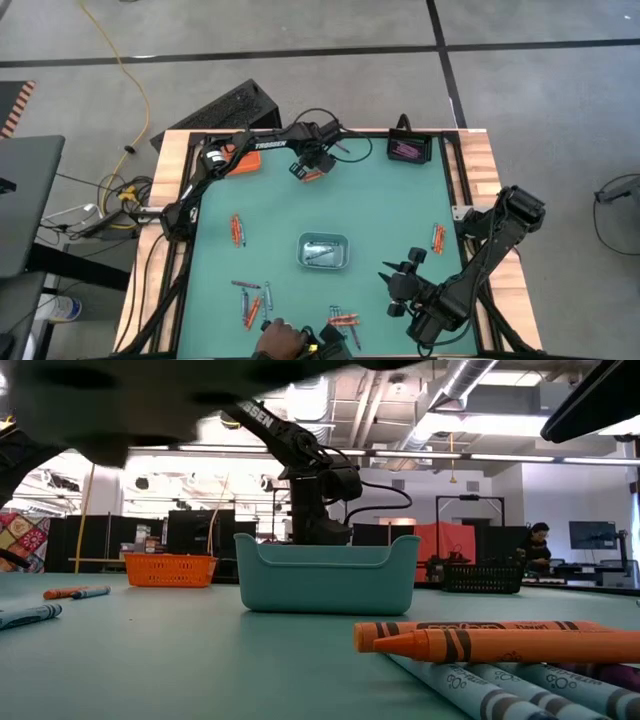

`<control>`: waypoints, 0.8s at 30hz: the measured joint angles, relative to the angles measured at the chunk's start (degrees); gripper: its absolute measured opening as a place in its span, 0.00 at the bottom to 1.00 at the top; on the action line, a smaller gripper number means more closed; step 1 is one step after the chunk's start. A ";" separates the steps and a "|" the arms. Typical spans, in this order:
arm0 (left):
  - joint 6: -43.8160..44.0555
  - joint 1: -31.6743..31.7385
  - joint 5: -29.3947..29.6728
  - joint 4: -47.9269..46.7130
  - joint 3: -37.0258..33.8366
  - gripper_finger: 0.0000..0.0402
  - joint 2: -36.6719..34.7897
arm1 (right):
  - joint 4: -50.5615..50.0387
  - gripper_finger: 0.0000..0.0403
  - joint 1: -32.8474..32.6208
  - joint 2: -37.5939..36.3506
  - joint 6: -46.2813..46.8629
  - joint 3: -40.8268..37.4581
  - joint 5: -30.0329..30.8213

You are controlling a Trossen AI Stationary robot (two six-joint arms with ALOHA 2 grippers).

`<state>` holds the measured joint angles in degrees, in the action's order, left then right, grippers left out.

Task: Sort crayons
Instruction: Put the violet crayon into the black bin

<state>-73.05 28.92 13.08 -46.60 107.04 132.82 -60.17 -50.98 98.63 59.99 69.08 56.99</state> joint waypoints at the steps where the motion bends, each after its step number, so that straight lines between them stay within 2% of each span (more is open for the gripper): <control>1: -0.10 -0.04 0.57 -0.03 0.00 0.05 0.02 | 0.01 0.35 0.00 0.00 0.00 0.00 0.00; 7: -0.12 -0.63 2.13 0.01 0.15 0.00 -0.07 | -0.23 0.35 0.00 0.00 -0.01 0.00 0.00; 18: 0.75 -3.29 3.90 -4.22 5.84 0.00 -0.07 | -0.45 0.35 0.00 0.00 0.00 0.00 0.00; 21: 3.40 -3.42 5.59 -4.22 7.59 0.00 -0.07 | -0.64 0.35 0.00 0.00 0.00 0.00 0.00; 24: 11.45 -2.05 5.55 -3.63 8.91 0.00 -0.09 | -0.64 0.35 0.00 0.00 0.00 0.00 -0.02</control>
<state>-61.60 26.88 18.64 -50.23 115.95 132.73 -60.82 -50.98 98.63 59.99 69.08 56.97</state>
